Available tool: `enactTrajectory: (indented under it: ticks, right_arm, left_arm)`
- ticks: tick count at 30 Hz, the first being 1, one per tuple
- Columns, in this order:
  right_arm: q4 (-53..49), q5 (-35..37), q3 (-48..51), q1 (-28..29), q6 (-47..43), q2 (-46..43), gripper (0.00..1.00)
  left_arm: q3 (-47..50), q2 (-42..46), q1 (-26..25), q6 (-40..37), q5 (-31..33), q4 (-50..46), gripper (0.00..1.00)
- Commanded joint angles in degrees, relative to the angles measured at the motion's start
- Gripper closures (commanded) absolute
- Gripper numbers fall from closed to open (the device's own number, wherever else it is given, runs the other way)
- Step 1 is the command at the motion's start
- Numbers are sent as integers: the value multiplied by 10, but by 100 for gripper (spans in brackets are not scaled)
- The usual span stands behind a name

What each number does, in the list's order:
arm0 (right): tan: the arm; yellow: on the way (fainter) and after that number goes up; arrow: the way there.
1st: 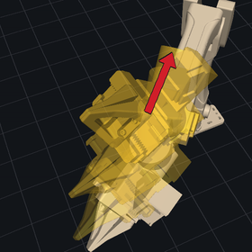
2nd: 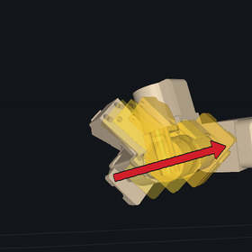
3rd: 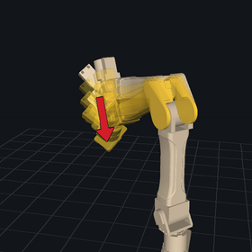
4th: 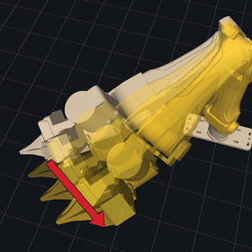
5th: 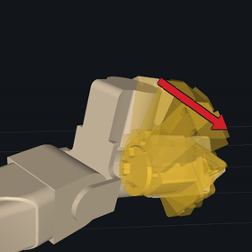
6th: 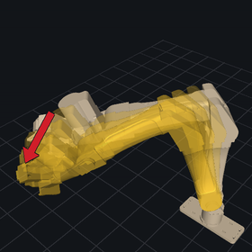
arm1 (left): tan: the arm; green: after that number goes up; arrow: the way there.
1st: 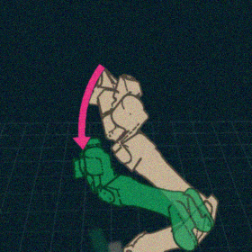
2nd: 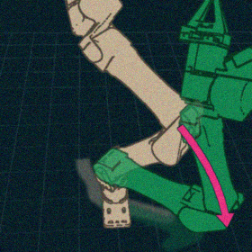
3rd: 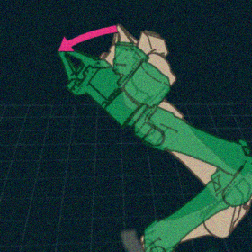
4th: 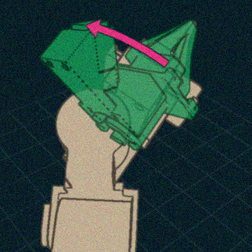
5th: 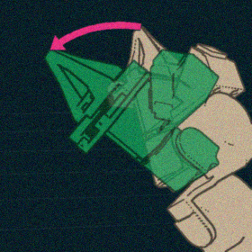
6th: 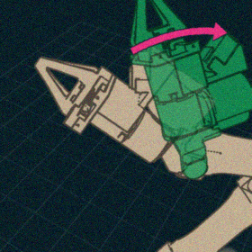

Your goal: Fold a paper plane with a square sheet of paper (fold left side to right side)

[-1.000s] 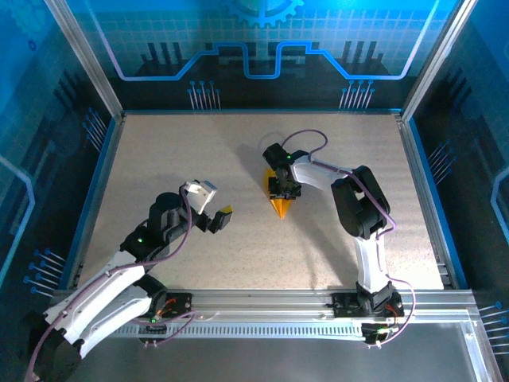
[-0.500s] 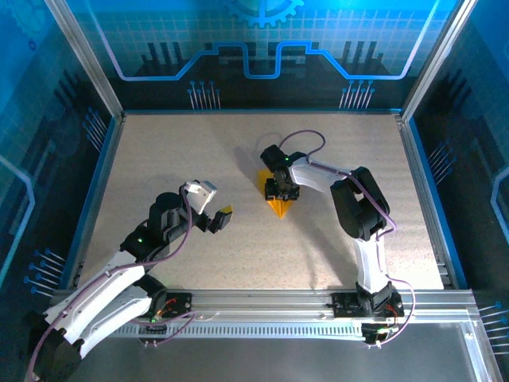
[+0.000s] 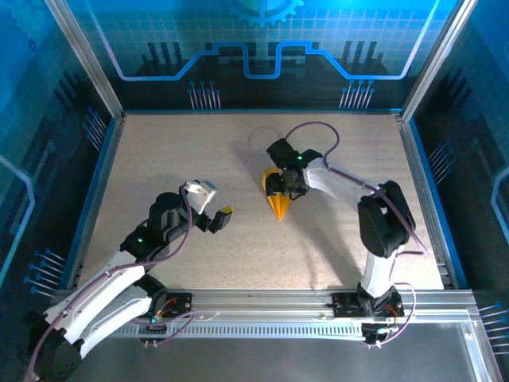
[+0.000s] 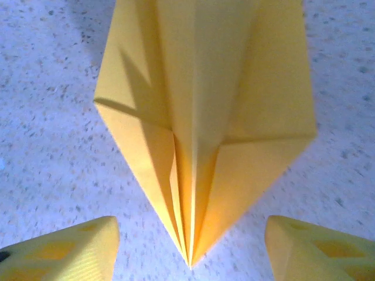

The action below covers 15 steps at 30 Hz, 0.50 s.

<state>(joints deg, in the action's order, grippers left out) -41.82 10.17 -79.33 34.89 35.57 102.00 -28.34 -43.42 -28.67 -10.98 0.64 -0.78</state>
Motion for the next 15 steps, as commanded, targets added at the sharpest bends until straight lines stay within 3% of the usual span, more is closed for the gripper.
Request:
enactTrajectory:
  ticks: [1, 6, 12, 15]
  right_arm:
    - [-22, 38, 41, 6, -27, -85, 23]
    - [-36, 113, 119, -26, -59, -229, 0]
    - [16, 87, 244, -171, -96, -392, 1]
    - [63, 106, 310, -237, -113, -457, 1]
  left_arm:
    - [-16, 12, 3, -14, 6, 5, 0]
    - [-15, 15, 3, -16, 15, 5, 0]
    - [-15, 15, 3, -17, 18, 6, 0]
    - [-14, 15, 3, -18, 22, 6, 0]
